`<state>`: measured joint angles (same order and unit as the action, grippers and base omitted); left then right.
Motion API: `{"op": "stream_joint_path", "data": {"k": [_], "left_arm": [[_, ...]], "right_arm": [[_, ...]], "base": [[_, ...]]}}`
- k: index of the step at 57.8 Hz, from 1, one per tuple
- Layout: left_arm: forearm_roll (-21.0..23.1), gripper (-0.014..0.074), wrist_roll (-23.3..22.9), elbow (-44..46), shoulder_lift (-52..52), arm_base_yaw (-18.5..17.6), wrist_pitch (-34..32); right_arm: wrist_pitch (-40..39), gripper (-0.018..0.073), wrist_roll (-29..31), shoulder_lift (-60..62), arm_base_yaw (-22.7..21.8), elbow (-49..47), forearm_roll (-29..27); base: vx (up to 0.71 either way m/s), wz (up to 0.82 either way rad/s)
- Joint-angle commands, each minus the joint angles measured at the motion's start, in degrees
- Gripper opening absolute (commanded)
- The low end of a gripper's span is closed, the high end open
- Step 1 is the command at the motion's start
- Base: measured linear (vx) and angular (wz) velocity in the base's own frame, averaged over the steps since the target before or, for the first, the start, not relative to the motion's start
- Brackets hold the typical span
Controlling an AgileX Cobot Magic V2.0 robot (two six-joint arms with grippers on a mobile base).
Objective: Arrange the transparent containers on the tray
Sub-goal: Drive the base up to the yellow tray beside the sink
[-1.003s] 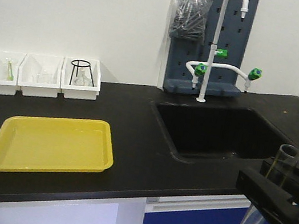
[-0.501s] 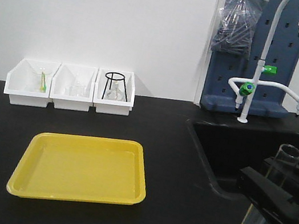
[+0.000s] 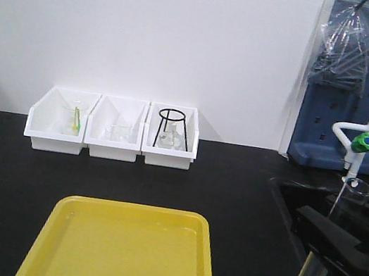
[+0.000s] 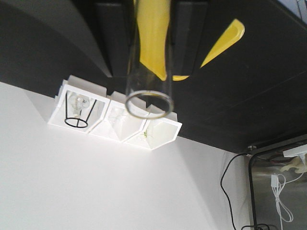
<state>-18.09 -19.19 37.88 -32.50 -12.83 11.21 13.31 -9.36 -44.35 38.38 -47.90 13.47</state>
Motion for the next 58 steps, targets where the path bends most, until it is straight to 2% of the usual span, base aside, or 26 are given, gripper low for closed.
{"op": "stream_joint_path", "data": {"k": [1,29,58], "left_arm": [[0.2,0.0146,-0.1,1.7,-0.1,-0.3,-4.3],[0.2,0.0146,-0.1,1.7,-0.1,-0.3,-4.3],[0.2,0.0146,-0.1,1.7,-0.1,-0.3,-4.3]], "right_arm": [[-4.9,0.0113,0.6,0.3,-0.1,-1.8,0.7],[-4.9,0.0113,0.6,0.3,-0.1,-1.8,0.7],[-4.9,0.0113,0.6,0.3,-0.1,-1.8,0.7]], "base": [[0.26,0.2],[0.22,0.16],[0.09,0.0]]}}
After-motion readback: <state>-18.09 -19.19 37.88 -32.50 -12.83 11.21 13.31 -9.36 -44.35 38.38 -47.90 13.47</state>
